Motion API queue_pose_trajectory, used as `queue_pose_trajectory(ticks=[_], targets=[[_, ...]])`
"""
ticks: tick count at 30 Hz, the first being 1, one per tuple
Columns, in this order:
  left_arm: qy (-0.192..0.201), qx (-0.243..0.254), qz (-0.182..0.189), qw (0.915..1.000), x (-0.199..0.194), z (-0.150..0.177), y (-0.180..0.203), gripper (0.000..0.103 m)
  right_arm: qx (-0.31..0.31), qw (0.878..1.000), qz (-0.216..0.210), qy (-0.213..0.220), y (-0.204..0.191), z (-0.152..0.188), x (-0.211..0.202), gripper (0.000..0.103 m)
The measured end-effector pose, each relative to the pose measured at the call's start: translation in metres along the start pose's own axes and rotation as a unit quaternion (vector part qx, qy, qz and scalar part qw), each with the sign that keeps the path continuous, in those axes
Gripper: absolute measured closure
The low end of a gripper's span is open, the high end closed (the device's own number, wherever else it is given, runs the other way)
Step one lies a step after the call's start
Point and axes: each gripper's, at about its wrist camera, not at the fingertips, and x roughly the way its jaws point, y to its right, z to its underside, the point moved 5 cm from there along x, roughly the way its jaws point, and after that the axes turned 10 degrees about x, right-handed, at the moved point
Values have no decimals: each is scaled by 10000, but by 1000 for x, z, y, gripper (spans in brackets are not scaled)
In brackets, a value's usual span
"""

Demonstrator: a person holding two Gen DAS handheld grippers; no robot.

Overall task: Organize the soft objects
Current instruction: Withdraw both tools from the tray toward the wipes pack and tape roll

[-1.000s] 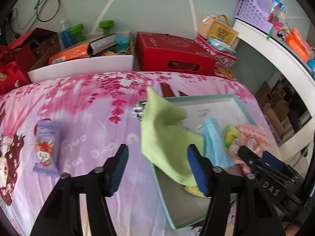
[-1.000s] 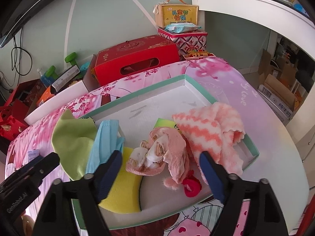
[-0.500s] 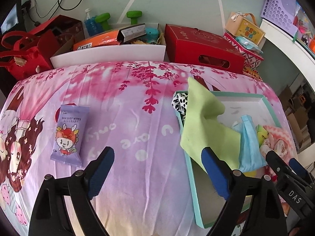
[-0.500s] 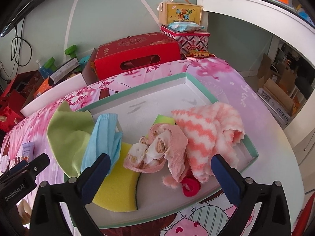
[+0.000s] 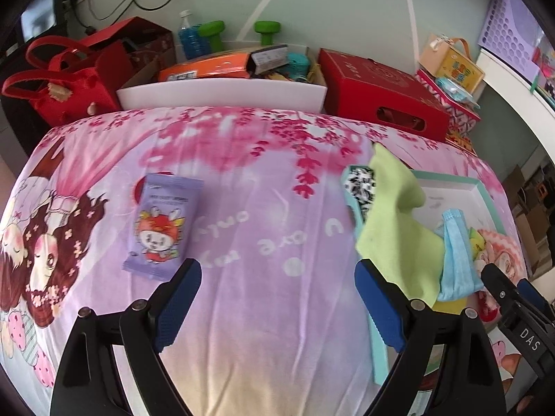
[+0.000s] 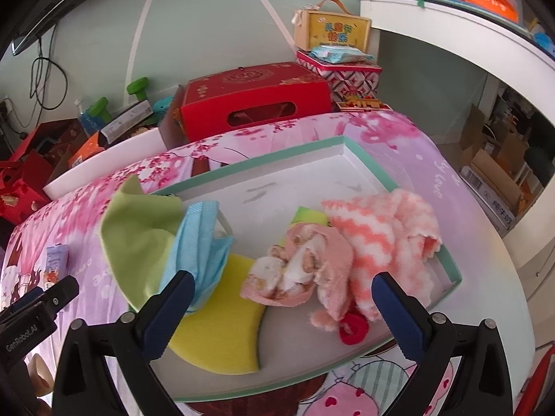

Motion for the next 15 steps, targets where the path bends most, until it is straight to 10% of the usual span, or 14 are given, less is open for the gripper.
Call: queue_pose_trajectory(ticks=[15], targets=[[53, -1022, -855, 9911, -20, 17, -113, 13, -578, 9958, -705, 122, -79, 16, -19, 0]])
